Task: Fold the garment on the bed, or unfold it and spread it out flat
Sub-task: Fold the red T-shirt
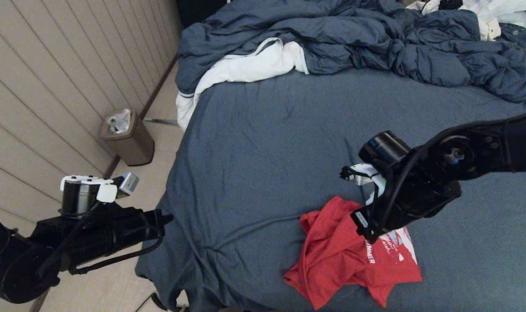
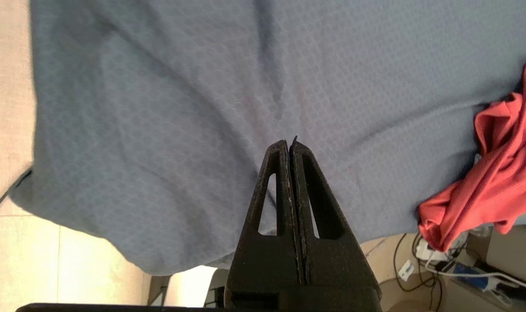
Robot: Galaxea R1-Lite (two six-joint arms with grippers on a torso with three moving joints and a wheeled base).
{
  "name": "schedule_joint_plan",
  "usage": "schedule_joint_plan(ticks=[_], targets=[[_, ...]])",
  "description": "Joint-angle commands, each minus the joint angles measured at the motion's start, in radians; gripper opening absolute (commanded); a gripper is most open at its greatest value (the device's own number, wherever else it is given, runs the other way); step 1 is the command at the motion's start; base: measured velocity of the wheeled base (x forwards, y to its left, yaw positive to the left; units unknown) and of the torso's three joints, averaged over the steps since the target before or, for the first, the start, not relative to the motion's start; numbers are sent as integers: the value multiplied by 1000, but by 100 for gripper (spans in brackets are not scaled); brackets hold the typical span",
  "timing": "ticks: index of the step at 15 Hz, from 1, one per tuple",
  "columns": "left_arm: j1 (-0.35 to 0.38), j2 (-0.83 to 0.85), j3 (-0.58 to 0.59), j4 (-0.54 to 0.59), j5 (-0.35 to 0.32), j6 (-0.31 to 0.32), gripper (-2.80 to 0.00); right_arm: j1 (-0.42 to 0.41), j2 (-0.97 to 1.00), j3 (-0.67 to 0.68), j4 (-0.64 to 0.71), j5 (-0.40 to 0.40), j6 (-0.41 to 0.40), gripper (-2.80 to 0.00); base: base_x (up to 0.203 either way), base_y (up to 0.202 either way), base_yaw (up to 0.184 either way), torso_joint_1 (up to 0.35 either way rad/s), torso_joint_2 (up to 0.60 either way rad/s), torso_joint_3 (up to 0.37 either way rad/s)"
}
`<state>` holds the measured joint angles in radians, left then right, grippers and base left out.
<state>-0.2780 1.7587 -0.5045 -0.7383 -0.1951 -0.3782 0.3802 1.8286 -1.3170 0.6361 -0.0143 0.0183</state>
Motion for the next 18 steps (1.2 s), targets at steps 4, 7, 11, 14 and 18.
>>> schedule_joint_plan(ticks=[4,7,11,14,18], targets=[[-7,24,-2,-4,2,-2,-280,-76,-18,303,-331,-4,-12,-280,0,0,0,0,0,0],[-13,47,-2,-6,2,-2,-280,-102,-16,431,-474,-4,-83,-280,0,0,0,0,0,0],[-13,43,-3,-7,2,-2,-280,-95,50,401,-526,-5,-87,-280,0,0,0,0,0,0],[-15,39,0,-7,0,-2,-280,-70,101,347,-558,-6,-79,-280,0,0,0,0,0,0],[-17,32,0,-7,0,-3,-280,-39,176,227,-561,-62,-44,-280,0,0,0,0,0,0]])
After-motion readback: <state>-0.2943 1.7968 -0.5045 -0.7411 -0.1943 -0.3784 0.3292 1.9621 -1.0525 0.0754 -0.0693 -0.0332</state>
